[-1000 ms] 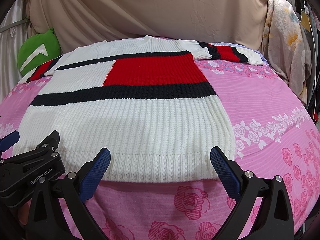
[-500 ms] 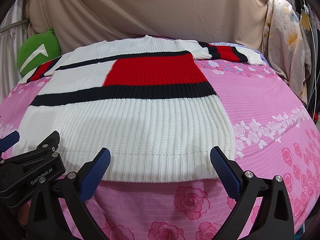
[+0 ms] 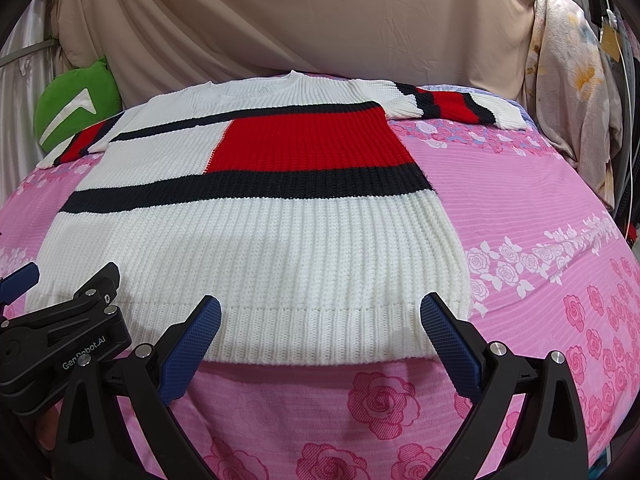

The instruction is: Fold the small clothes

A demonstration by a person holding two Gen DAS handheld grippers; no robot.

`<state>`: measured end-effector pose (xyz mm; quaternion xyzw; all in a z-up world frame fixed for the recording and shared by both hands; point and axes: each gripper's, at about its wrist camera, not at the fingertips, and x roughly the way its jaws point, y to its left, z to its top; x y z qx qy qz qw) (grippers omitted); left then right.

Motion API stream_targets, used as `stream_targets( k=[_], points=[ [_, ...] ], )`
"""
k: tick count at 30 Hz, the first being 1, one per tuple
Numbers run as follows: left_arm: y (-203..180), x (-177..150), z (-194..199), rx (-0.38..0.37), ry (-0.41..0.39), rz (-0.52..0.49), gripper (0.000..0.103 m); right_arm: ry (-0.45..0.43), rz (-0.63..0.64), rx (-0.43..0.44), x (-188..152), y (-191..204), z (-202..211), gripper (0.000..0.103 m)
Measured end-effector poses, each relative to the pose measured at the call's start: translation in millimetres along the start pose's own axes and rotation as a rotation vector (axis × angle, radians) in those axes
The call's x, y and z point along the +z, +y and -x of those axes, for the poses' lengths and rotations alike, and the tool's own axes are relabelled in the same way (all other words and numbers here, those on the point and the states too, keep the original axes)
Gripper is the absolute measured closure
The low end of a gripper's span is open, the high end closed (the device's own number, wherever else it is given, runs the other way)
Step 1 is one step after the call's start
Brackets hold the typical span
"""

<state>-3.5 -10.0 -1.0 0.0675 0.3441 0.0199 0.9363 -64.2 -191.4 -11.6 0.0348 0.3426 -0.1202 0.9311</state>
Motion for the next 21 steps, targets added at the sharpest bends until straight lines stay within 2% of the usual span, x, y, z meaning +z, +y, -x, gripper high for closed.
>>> stream_targets(
  k=[11,13,15,16,18,19,21],
  points=[
    [0.0,0.1,0.0,0.000,0.001,-0.001,0.005,0.000,-0.001,0.002,0.0,0.0,0.1,0.005],
    [2.0,0.3,0.8,-0.005,-0.001,0.007,0.005,0.001,-0.007,0.018,-0.2,-2.0,0.1,0.005],
    [7.7,0.4,6.4,-0.027,-0.018,0.028,0.005,0.000,-0.007,0.077,1.3,-8.7,2.5,0.005],
    [14.5,2.4,10.4,-0.059,-0.019,0.039,0.005,-0.009,-0.007,0.126,4.0,-17.2,6.5,0.005],
    [32.3,11.0,18.2,-0.113,-0.015,0.073,0.005,-0.060,-0.025,0.161,11.8,-39.5,15.6,0.005],
    [46.1,19.4,24.2,-0.131,-0.025,0.097,0.005,-0.103,-0.035,0.165,20.3,-58.3,22.4,0.005],
    [68.6,36.2,35.8,-0.121,-0.077,0.137,0.005,-0.177,-0.053,0.144,40.9,-95.6,31.7,0.005]
  ],
)
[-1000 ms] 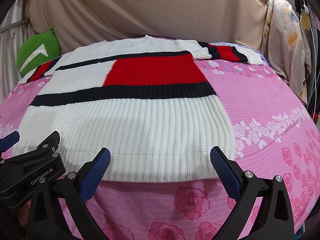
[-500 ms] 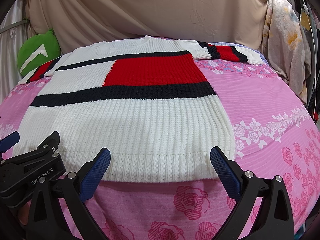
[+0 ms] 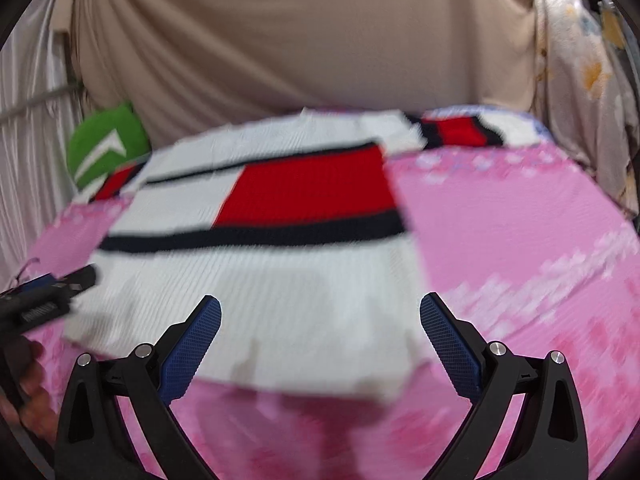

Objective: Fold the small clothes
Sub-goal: 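Grasp the striped sleeve cuff with the right gripper and lift it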

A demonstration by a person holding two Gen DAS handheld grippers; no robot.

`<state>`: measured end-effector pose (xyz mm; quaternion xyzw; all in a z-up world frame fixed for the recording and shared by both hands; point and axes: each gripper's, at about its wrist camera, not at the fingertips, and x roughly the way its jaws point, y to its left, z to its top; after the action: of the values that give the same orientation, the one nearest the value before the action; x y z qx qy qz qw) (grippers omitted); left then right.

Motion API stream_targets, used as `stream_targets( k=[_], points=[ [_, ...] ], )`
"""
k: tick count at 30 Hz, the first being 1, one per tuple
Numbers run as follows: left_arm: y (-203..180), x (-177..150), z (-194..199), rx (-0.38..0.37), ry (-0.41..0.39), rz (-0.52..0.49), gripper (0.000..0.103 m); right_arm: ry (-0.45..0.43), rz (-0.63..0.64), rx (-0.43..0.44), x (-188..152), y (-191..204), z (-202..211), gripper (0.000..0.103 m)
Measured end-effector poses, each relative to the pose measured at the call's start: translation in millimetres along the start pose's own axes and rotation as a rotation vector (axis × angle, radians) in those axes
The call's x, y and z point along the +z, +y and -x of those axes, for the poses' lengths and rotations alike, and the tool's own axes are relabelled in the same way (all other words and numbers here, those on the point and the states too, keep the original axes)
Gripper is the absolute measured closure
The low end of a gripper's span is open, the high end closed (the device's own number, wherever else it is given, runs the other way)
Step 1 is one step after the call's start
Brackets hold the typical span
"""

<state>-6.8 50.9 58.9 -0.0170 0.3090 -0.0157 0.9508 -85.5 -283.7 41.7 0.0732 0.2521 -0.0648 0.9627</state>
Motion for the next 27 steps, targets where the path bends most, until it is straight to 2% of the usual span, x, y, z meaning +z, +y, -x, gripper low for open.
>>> stream_targets(
  k=[2,4,8,11,16,22,25,26,27],
  points=[
    [20.6,24.7,11.5,0.049,-0.078,0.047,0.005,-0.046,-0.043,-0.029,30.2,-42.5,0.7,0.005],
    [32.9,46.3,12.5,0.075,-0.119,0.078,0.005,-0.075,-0.112,-0.004,58.7,-85.2,-8.9,0.005],
    [33.9,81.2,-7.7,0.168,-0.162,0.061,0.005,-0.058,-0.256,0.056,102.2,-156.3,-63.5,0.005],
    [25.2,96.7,-36.5,0.187,-0.140,0.032,0.005,-0.027,-0.356,0.106,123.3,-195.8,-120.1,0.005],
    [6.2,104.7,-75.3,0.170,-0.106,-0.019,0.005,0.004,-0.515,0.058,142.7,-250.1,-204.0,0.005],
    [1.4,108.6,-109.0,0.143,-0.069,-0.035,0.005,-0.003,-0.760,0.054,147.3,-306.4,-267.1,0.005],
    [-0.1,107.8,-123.0,0.137,-0.040,-0.038,0.005,-0.019,-0.772,0.010,157.9,-312.1,-282.9,0.007],
    [-0.5,107.6,-127.0,0.134,-0.031,-0.038,0.005,-0.018,-0.781,0.023,161.4,-313.1,-288.6,0.015],
    [-0.6,107.8,-130.8,0.131,-0.024,-0.038,0.005,-0.019,-0.794,0.029,164.0,-313.5,-293.1,0.028]
  ],
)
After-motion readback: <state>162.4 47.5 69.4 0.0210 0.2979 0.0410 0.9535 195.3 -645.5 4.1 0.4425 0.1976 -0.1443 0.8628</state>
